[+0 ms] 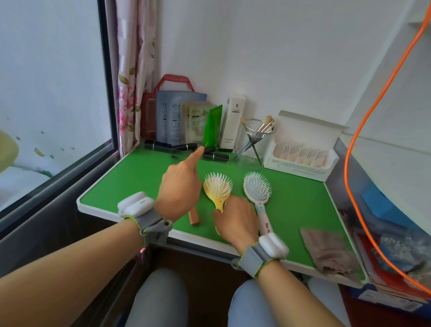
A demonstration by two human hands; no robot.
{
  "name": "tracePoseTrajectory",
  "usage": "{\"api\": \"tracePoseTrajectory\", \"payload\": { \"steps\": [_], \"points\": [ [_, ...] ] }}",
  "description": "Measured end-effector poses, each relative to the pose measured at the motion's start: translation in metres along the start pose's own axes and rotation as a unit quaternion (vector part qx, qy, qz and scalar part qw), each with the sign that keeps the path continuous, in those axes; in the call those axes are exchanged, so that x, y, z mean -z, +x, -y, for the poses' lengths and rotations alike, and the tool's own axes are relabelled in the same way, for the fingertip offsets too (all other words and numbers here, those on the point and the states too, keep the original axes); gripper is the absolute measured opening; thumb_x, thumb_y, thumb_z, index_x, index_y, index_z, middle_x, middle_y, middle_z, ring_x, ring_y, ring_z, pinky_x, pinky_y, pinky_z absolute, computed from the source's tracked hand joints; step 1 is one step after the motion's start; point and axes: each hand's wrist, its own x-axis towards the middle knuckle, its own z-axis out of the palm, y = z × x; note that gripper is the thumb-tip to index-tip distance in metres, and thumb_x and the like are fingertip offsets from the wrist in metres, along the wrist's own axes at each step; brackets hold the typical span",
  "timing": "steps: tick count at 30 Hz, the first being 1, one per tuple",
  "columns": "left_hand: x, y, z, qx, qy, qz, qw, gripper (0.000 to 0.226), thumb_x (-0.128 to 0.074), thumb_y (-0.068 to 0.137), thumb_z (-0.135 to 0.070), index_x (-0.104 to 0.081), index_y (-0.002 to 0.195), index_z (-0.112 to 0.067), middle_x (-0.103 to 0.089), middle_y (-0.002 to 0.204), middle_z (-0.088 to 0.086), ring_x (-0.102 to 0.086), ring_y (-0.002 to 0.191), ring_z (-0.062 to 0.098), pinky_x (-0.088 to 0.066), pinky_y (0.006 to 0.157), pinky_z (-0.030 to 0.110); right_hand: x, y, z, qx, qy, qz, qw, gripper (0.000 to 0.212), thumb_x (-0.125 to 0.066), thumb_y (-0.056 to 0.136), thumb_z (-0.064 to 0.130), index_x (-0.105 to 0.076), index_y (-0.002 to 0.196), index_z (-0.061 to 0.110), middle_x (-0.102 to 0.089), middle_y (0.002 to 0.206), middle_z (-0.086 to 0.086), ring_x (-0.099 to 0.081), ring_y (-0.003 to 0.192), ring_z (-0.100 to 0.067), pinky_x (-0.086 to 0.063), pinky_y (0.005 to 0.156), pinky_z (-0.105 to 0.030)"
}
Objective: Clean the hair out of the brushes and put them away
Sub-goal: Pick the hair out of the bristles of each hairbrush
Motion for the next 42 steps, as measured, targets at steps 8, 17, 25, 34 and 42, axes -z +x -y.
{"api": "tracePoseTrajectory", "payload": {
  "steps": [8,17,25,34,42],
  "points": [
    [0.010,-0.002,0.005,-0.014,-0.015,-0.016,1.000,0.053,-0.034,0.096,-0.006,-0.037,0.143,-0.030,-0.065,0.083,0.023,-0.059,0.075,0.040,-0.045,0.064,0.043,0.025,0.030,0.038,-0.011,0.326,0.012,0.945,0.029,-0.062,0.087,0.021,-0.059,0.114,0.013,-0.063,0.094,-0.002,-0.061,0.090,-0.022,-0.049,0.075,-0.035],
    [0.017,0.012,0.025,0.003,-0.064,-0.010,0.998,0.047,-0.035,0.098,-0.010,-0.048,0.137,-0.033,-0.066,0.089,0.017,-0.061,0.080,0.040,-0.042,0.058,0.031,0.040,0.067,0.080,-0.066,0.599,0.136,0.786,0.043,-0.052,0.089,-0.010,-0.045,0.132,-0.004,-0.059,0.085,-0.014,-0.058,0.068,-0.021,-0.043,0.059,-0.026],
    [0.020,0.040,0.046,0.016,-0.073,-0.014,0.997,0.047,-0.035,0.099,-0.011,-0.047,0.136,-0.037,-0.050,0.060,-0.002,-0.036,0.043,0.010,-0.030,0.037,0.016,0.026,0.104,0.094,-0.042,0.607,0.115,0.786,0.040,-0.049,0.086,-0.019,-0.051,0.125,-0.010,-0.058,0.079,-0.010,-0.054,0.068,-0.018,-0.048,0.069,-0.026],
    [0.021,0.062,0.071,0.048,-0.070,0.018,0.996,0.049,-0.034,0.100,-0.011,-0.037,0.142,-0.036,-0.061,0.069,0.008,-0.036,0.041,0.012,-0.034,0.040,0.023,0.014,0.162,0.097,-0.081,0.616,0.043,0.782,0.036,-0.054,0.081,-0.023,-0.056,0.114,-0.011,-0.058,0.072,-0.012,-0.055,0.061,-0.020,-0.051,0.045,-0.015],
    [0.025,0.084,0.092,0.114,-0.034,0.003,0.993,0.048,-0.035,0.100,-0.010,-0.034,0.145,-0.027,-0.065,0.096,0.018,-0.055,0.057,0.027,-0.050,0.054,0.034,-0.014,0.194,0.082,-0.100,0.527,0.059,0.842,0.033,-0.055,0.076,-0.024,-0.063,0.099,-0.003,-0.061,0.078,-0.016,-0.057,0.066,-0.021,-0.052,0.059,-0.028]
  ]
}}
